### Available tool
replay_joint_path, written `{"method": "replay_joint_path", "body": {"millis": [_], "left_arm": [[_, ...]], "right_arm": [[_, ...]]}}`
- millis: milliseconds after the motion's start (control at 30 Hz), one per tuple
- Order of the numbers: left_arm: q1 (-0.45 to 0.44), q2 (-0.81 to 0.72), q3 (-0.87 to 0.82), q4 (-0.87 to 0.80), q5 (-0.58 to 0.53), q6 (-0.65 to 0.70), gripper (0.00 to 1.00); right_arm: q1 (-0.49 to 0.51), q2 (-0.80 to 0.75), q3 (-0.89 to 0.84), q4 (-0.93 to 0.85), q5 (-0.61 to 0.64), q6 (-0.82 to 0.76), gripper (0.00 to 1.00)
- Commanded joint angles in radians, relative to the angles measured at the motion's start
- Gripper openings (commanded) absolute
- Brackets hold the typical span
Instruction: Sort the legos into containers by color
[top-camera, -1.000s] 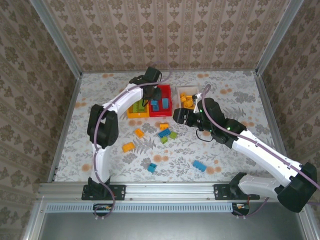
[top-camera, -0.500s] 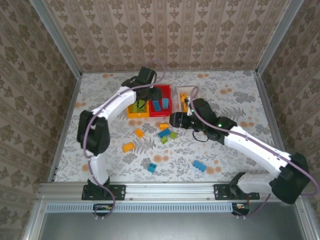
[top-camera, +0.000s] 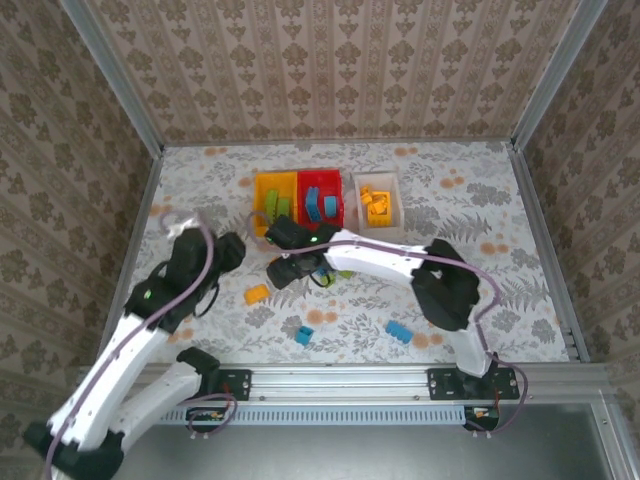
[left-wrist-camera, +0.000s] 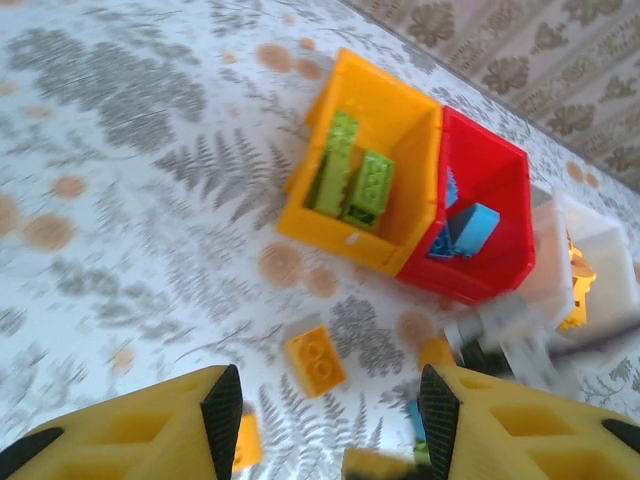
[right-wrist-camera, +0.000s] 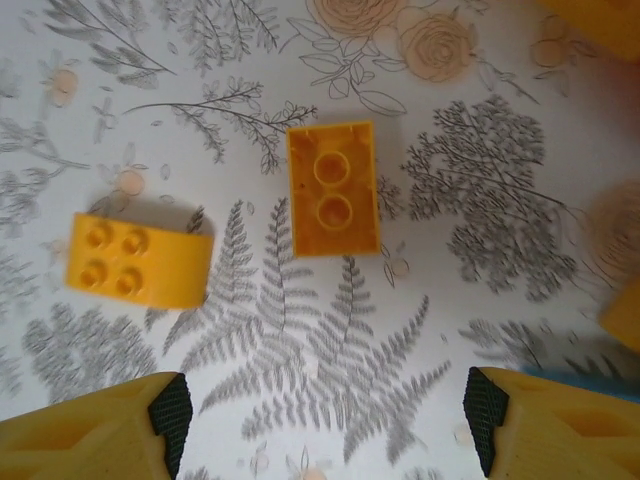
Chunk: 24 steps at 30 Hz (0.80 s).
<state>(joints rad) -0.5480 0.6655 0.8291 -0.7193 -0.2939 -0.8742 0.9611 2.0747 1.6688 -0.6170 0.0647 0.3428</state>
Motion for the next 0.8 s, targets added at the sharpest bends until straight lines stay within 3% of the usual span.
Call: {"method": "replay_joint_path", "body": {"millis": [0, 167, 300, 567, 667, 767], "left_arm": [[0.005, -0.159, -0.068, -0.169, -0.045, -0.117, 0.55], [0.006, -0.263, -0.070, -0.351, -0.019, -0.157, 0.55], [0.006, -0.311, -0.075, -0.394, -0.008, -0.163, 0.55], [0.006, -0.316, -0.085, -0.351, 0.026, -0.149, 0.55], [0.006, -0.301, -0.082, -0.314, 0.047, -0.127, 0.55], [0.006, -0.275, -0.081, -0.251, 0.094, -0.095, 0.56]], "right_arm": [[-0.002, 0.100, 0.123, -0.136, 0.074, -0.022, 0.76], [-0.002, 0.218, 0.242, -0.163, 0.102, -0.034, 0.77], [-0.002, 0.275, 0.297, -0.157, 0.105, -0.050, 0.73], [-0.002, 0.369, 0.412, -0.189, 0.147, -0.060, 0.46], [-0.002, 0.356, 0.413, -0.177, 0.147, -0.057, 0.35], [-0.001, 0.293, 0.383, -0.158, 0.157, -0.051, 0.31]]}}
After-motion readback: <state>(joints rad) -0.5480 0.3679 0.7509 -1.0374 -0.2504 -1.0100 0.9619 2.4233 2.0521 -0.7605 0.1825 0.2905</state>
